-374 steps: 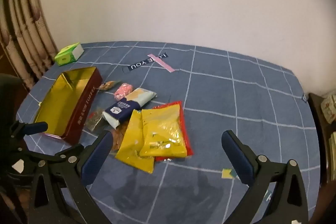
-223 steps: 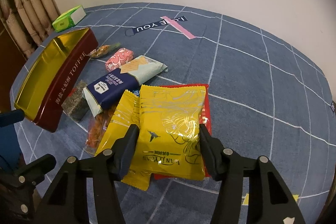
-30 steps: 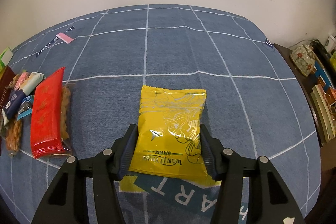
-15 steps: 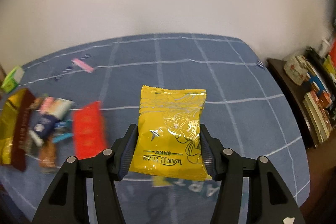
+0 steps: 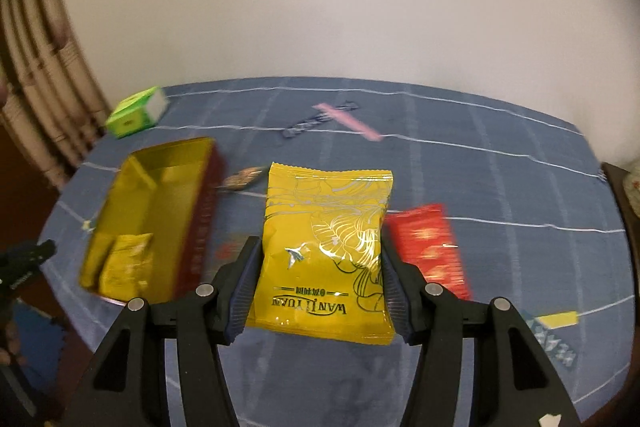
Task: Organize snacks
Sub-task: 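Carry the yellow bag into the gold tin and open the left gripper while the right holds its bag, then lower the yellow bag into the gold tin and open the right gripper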
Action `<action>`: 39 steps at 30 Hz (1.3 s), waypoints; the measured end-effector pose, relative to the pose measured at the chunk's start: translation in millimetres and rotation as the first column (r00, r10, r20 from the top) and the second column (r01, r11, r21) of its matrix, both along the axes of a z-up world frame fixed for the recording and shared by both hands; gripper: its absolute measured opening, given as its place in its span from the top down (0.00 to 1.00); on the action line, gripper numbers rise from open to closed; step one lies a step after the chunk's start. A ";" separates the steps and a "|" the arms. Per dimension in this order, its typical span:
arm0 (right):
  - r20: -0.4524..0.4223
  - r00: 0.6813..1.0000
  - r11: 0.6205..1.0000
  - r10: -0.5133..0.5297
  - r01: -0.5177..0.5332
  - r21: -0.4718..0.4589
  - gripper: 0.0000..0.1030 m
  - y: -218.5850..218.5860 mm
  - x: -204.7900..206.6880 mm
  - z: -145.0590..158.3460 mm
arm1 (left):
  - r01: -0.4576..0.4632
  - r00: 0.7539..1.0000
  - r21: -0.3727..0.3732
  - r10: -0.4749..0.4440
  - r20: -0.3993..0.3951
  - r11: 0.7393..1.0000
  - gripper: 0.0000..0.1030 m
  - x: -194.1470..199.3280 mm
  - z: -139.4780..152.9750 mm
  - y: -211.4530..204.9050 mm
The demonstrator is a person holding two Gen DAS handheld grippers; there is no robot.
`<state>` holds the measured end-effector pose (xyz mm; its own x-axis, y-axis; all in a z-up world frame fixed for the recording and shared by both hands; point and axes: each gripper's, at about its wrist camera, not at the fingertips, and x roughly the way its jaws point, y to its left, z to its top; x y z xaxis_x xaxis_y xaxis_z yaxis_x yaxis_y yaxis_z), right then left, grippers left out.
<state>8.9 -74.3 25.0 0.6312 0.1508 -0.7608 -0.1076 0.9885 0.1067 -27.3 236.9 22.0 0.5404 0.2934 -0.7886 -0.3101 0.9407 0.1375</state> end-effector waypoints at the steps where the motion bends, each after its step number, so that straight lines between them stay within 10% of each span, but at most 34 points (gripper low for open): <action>1: 0.001 1.000 1.000 0.014 -0.014 0.000 0.49 9.3 0.3 0.1 | -0.012 1.000 -0.003 0.012 0.000 1.000 0.46 -2.1 -1.0 4.9; 16: -0.049 0.984 0.982 0.172 -0.175 -0.067 0.49 130.2 14.2 -19.8 | -0.103 0.994 0.005 0.103 -0.032 0.995 0.45 -18.8 -22.8 39.9; 39: -0.139 0.969 0.968 0.204 -0.221 -0.119 0.49 170.1 36.6 -56.7 | -0.176 0.983 -0.042 0.174 -0.057 0.983 0.45 -17.9 -35.4 61.1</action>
